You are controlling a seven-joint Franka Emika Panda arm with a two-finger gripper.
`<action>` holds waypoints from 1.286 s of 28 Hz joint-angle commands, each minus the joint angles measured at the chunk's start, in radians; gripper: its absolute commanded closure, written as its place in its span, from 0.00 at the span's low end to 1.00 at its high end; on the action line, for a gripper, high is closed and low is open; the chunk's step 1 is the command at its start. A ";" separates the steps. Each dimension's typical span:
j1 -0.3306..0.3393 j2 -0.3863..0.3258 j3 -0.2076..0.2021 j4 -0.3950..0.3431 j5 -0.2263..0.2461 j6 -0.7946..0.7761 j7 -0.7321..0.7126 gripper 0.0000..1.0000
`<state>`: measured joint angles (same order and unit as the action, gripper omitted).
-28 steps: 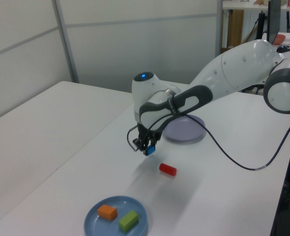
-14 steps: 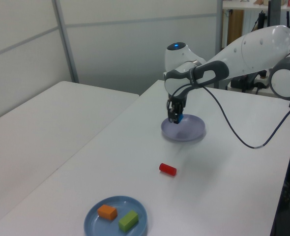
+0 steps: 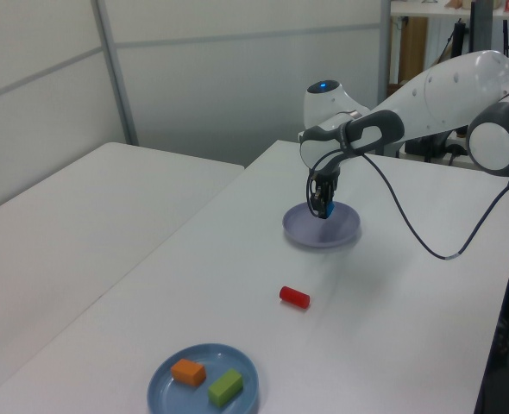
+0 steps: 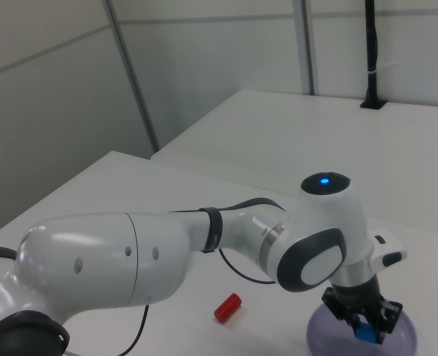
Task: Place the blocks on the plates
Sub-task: 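Carry the blue cube onto the lavender plate and release, then move the gripper to the red block and grasp it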
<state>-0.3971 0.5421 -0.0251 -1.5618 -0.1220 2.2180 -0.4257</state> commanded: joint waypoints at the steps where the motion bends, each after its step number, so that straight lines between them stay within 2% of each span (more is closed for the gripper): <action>1: 0.012 0.025 -0.003 0.020 0.021 0.040 0.019 0.79; 6: 0.014 0.024 -0.003 0.017 0.018 0.049 0.018 0.58; 7: 0.014 0.024 -0.003 0.017 0.019 0.049 0.019 0.41; 8: 0.014 0.022 -0.003 0.016 0.019 0.049 0.019 0.33; 10: 0.015 0.022 -0.001 0.014 0.021 0.048 0.019 0.29; 11: 0.015 0.022 -0.001 0.014 0.021 0.048 0.019 0.23; 12: 0.017 0.018 0.001 0.013 0.022 0.045 0.019 0.09; 15: 0.023 0.006 0.002 0.002 0.027 0.035 0.024 0.00; 21: 0.047 -0.047 0.004 -0.040 0.032 -0.003 0.047 0.00; 26: 0.098 -0.114 0.008 -0.061 0.033 -0.179 0.082 0.00; 29: 0.139 -0.166 0.008 -0.092 0.061 -0.257 0.090 0.00; 32: 0.182 -0.236 0.008 -0.167 0.093 -0.273 0.090 0.00; 36: 0.221 -0.292 0.008 -0.237 0.136 -0.271 0.145 0.00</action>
<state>-0.2245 0.3706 -0.0080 -1.6476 -0.0371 1.9416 -0.3397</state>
